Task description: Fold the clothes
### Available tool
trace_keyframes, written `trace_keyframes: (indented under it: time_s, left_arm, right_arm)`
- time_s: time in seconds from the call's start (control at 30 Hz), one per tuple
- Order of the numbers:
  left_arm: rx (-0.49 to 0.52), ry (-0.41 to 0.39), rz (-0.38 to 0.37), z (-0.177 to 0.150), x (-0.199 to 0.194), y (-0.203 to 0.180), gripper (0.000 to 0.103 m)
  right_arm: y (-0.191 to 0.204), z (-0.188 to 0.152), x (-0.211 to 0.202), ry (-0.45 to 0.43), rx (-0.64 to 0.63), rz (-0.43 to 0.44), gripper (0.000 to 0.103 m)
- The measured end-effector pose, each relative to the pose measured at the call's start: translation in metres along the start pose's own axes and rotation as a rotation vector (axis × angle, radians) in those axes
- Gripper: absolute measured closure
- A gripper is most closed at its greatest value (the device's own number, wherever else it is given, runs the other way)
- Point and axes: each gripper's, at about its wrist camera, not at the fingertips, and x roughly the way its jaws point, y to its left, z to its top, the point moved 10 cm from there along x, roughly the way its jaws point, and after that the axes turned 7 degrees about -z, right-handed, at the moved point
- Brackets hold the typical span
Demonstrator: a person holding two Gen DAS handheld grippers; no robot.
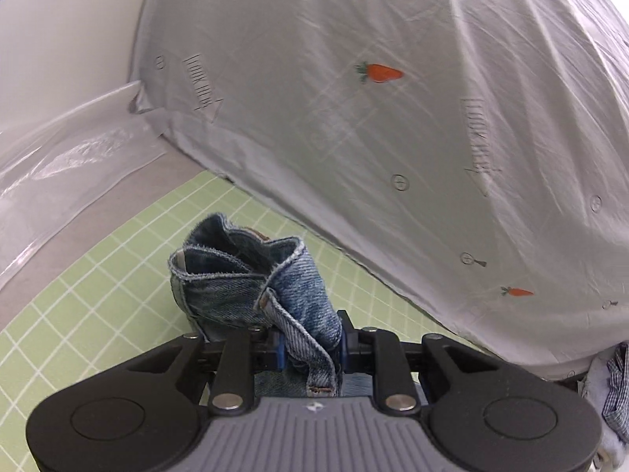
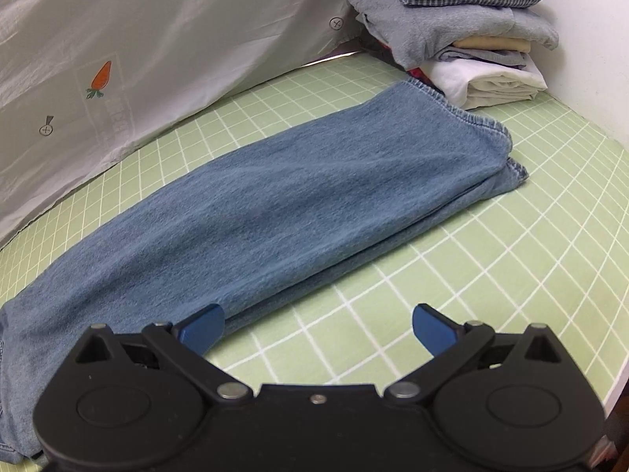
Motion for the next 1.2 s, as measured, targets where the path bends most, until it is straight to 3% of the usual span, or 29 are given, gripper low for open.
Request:
trace_keyframes:
  time_s: [0.13, 0.27, 0.37, 0.5, 0.6, 0.77, 0.83, 1.03, 1.2]
  left_arm:
    - [0.111, 0.032, -0.043, -0.035, 0.017, -0.081, 0.079]
    - [0.178, 0.130, -0.063, -0.096, 0.051, -0.140, 0.079]
    - [0.189, 0.253, -0.046, -0.160, 0.086, -0.162, 0.079]
    - [0.278, 0.329, 0.035, -0.208, 0.108, -0.170, 0.075]
    - [0.341, 0.386, 0.094, -0.241, 0.124, -0.175, 0.066]
    - [0.319, 0.422, 0.102, -0.237, 0.130, -0.174, 0.061]
    - [0.332, 0.435, 0.092, -0.239, 0.131, -0.179, 0.049]
    - [0.363, 0.480, 0.070, -0.248, 0.137, -0.193, 0.027]
    - [0.413, 0.475, -0.061, -0.250, 0.128, -0.220, 0.016]
  right_arm:
    - [-0.038, 0.020, 0.015, -0.007, 0.026, 0.021, 0.000]
    - [-0.077, 0.040, 0.036, -0.007, 0.035, 0.017, 0.000]
    - [-0.107, 0.056, 0.051, -0.015, 0.055, 0.005, 0.000]
    - [-0.147, 0.075, 0.075, -0.017, 0.096, -0.034, 0.000]
    - [-0.165, 0.090, 0.091, -0.008, 0.145, -0.043, 0.000]
    - [-0.158, 0.108, 0.114, 0.016, 0.108, -0.027, 0.000]
    - [-0.153, 0.113, 0.115, -0.004, 0.083, -0.023, 0.000]
    - [-0.152, 0.102, 0.114, -0.003, 0.135, -0.011, 0.000]
    - [-0.160, 0.085, 0.113, 0.018, 0.157, -0.024, 0.000]
